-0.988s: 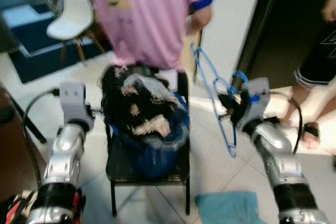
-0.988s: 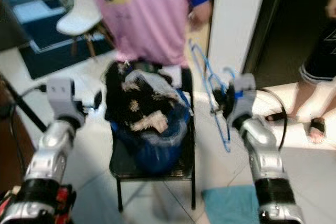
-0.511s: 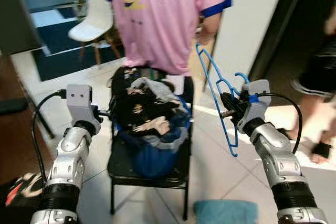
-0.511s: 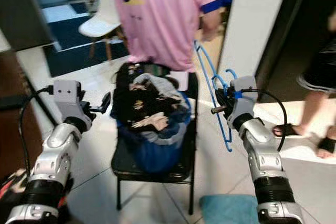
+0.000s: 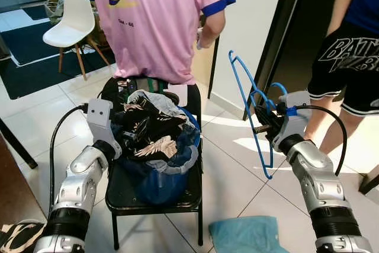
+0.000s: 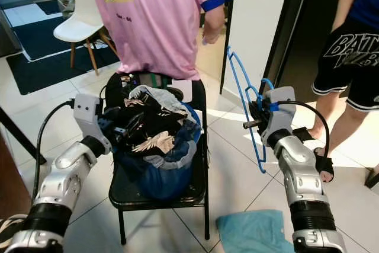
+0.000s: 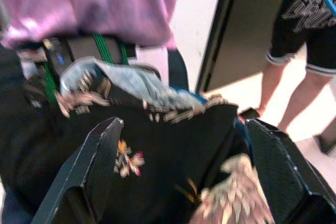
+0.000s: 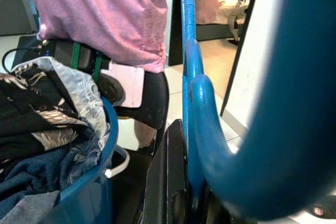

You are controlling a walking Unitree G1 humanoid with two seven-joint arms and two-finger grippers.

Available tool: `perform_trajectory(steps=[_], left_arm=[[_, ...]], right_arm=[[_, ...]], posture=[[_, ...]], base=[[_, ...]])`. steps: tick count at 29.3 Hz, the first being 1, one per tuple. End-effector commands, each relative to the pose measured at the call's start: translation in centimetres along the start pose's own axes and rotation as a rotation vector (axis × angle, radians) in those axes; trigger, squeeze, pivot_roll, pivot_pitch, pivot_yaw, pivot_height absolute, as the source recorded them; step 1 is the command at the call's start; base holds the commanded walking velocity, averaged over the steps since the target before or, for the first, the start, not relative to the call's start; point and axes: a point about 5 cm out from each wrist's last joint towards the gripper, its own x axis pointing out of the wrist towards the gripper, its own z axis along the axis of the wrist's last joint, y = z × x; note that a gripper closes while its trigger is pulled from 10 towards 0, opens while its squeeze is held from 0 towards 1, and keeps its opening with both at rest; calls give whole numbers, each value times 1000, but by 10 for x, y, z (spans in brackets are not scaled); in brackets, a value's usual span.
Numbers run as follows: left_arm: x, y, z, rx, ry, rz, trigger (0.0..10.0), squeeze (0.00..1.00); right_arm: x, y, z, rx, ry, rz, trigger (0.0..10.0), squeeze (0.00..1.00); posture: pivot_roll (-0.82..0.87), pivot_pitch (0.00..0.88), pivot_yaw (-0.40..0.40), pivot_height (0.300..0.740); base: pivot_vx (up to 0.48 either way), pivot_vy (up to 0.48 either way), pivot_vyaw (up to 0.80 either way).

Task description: Hang hanger

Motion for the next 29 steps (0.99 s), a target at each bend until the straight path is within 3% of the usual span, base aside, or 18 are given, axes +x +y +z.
perform_trajectory(steps=[1, 17, 21, 29], left_arm=[[2, -2, -7, 18, 48, -38, 10000, 0], [-2, -12, -28, 57, 172, -165, 10000, 0], [-5, -15, -24, -45, 115, -209, 10000, 0], [-7, -21, -39, 28, 191, -221, 10000, 0]], right_arm=[[-4, -2, 1, -8, 5, -4, 10000, 0], [-14, -10, 4, -28, 15, -26, 10000, 0], [-15, -9, 4, -29, 16, -21, 10000, 0], [-18, -11, 6, -29, 18, -25, 10000, 0]], posture=[[-19, 68, -13, 740], [-40, 91, -9, 740], [-35, 98, -10, 740], [-48, 105, -8, 740]], base=[[0, 0, 0], [0, 0, 0], [0, 0, 0], [0, 0, 0]])
